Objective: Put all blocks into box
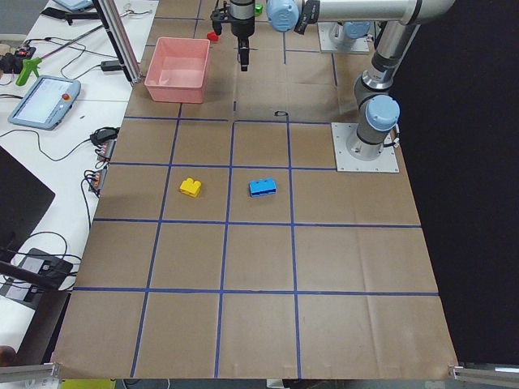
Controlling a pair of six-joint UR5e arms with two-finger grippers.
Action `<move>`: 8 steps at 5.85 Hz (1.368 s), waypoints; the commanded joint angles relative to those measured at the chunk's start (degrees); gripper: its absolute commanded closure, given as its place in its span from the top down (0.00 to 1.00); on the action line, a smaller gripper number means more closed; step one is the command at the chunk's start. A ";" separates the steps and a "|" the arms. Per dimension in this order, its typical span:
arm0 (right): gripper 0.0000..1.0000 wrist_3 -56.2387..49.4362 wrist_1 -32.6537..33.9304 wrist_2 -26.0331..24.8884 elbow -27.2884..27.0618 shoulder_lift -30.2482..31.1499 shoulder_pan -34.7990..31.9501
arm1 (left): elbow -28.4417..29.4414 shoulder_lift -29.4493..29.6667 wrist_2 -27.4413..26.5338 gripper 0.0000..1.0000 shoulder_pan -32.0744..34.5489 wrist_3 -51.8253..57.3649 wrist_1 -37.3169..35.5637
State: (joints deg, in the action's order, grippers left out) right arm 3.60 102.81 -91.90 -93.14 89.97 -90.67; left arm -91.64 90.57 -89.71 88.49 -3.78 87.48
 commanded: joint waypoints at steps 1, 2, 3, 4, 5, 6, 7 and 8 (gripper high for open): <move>1.00 -0.26 -0.06 0.14 -0.55 0.03 0.05 | -0.03 -0.13 -0.11 0.99 -0.24 0.00 0.67; 1.00 -0.43 -0.15 -0.04 -0.63 0.11 0.23 | -0.12 0.05 -0.02 0.99 -1.81 0.78 0.50; 1.00 -0.52 -0.15 -0.21 -1.07 0.46 1.10 | -0.21 0.05 -0.02 0.99 -5.92 4.53 0.50; 1.00 -3.13 -0.24 -0.13 -1.07 0.55 3.46 | -0.64 -0.13 -0.02 0.99 -13.62 11.10 0.67; 1.00 -18.21 0.11 -0.12 -1.16 0.64 8.44 | -1.78 -0.13 -0.02 0.99 -21.61 17.34 0.93; 1.00 -30.28 -0.06 0.31 -1.25 0.64 17.19 | -3.70 -0.13 0.07 0.99 -29.00 22.54 0.67; 1.00 -36.49 -0.24 0.92 -2.29 -0.05 26.59 | -4.85 -0.13 0.15 0.99 -35.69 28.42 0.50; 1.00 -37.86 1.59 1.54 -5.70 -0.50 31.64 | -5.74 -0.13 -0.37 0.99 -38.36 28.74 0.41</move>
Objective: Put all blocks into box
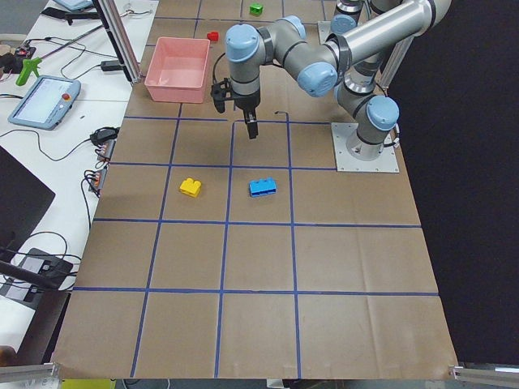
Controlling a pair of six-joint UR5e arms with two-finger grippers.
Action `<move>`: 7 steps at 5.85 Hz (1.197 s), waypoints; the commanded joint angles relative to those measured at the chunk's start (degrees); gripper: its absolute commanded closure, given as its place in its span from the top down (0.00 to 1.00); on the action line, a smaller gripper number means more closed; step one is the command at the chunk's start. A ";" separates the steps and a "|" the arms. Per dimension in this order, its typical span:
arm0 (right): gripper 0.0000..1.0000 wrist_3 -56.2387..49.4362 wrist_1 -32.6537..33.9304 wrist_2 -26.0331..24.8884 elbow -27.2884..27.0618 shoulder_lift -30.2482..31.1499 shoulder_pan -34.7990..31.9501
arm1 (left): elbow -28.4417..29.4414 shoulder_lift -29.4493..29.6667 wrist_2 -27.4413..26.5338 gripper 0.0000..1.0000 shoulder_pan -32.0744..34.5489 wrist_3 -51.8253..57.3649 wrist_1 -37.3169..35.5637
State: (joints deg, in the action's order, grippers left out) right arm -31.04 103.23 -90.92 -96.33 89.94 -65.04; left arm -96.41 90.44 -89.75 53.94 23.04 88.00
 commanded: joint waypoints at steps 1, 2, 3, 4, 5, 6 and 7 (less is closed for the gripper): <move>1.00 -3.50 11.97 0.40 -8.12 -2.56 7.37 | -1.85 0.17 -1.47 0.98 -3.93 1.66 -1.41; 1.00 -2.81 19.65 -0.13 -13.83 -3.45 8.42 | -4.81 0.09 -1.48 0.97 -4.11 1.66 -4.21; 1.00 -2.45 24.60 0.30 -19.28 -3.72 10.26 | -10.06 0.17 -1.83 0.97 -4.89 1.83 -11.20; 1.00 1.47 31.79 0.48 -23.60 -4.50 11.15 | -14.90 0.18 -1.83 0.97 -5.25 1.83 -17.27; 0.97 3.34 32.55 0.39 -24.08 -6.17 12.20 | -18.69 1.22 -1.83 0.97 -5.25 1.48 -22.90; 0.97 3.53 32.82 0.57 -23.99 -10.19 14.30 | -20.56 2.45 -1.75 0.97 -5.25 1.39 -25.74; 0.99 3.53 33.43 0.57 -23.82 -11.79 15.02 | -21.71 4.46 -1.66 0.97 -5.25 1.31 -28.47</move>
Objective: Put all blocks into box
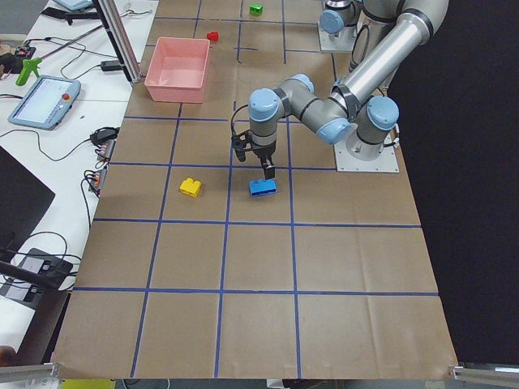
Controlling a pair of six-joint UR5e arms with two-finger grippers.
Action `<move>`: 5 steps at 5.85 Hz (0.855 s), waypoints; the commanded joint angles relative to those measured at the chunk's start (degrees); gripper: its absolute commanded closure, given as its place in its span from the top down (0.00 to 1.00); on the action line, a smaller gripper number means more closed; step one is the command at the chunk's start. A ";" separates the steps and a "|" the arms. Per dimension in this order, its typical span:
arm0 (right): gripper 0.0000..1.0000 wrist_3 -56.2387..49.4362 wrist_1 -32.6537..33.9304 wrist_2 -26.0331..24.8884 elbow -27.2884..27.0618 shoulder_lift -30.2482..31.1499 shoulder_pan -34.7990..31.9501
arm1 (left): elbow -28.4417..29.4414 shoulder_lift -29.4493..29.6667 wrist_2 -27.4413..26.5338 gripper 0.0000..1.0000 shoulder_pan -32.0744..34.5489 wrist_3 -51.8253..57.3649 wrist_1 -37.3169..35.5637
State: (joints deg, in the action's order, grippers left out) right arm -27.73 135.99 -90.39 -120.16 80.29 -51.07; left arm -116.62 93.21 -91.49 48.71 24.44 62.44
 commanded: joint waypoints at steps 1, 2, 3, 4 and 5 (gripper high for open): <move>0.99 0.31 0.77 0.04 -0.33 -2.24 1.23 | -2.38 4.75 0.08 0.97 -0.01 -0.01 -6.68; 0.99 0.31 1.55 0.04 -0.16 -2.85 1.32 | -2.65 6.35 0.17 0.97 0.16 -0.18 -8.02; 0.99 0.31 2.69 0.13 -0.60 -3.99 1.32 | -2.91 8.11 0.34 0.97 0.34 -0.27 -9.78; 0.99 0.40 4.79 0.21 -0.60 -5.83 1.32 | -3.18 10.47 0.43 0.97 0.42 -0.27 -12.40; 0.99 0.49 5.34 2.56 -0.34 -6.28 0.89 | -3.27 12.67 0.52 0.97 0.51 -0.10 -14.78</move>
State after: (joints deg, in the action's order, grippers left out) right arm -27.33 140.39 -89.46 -120.64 74.82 -49.88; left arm -119.74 103.67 -91.06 49.12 24.23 50.06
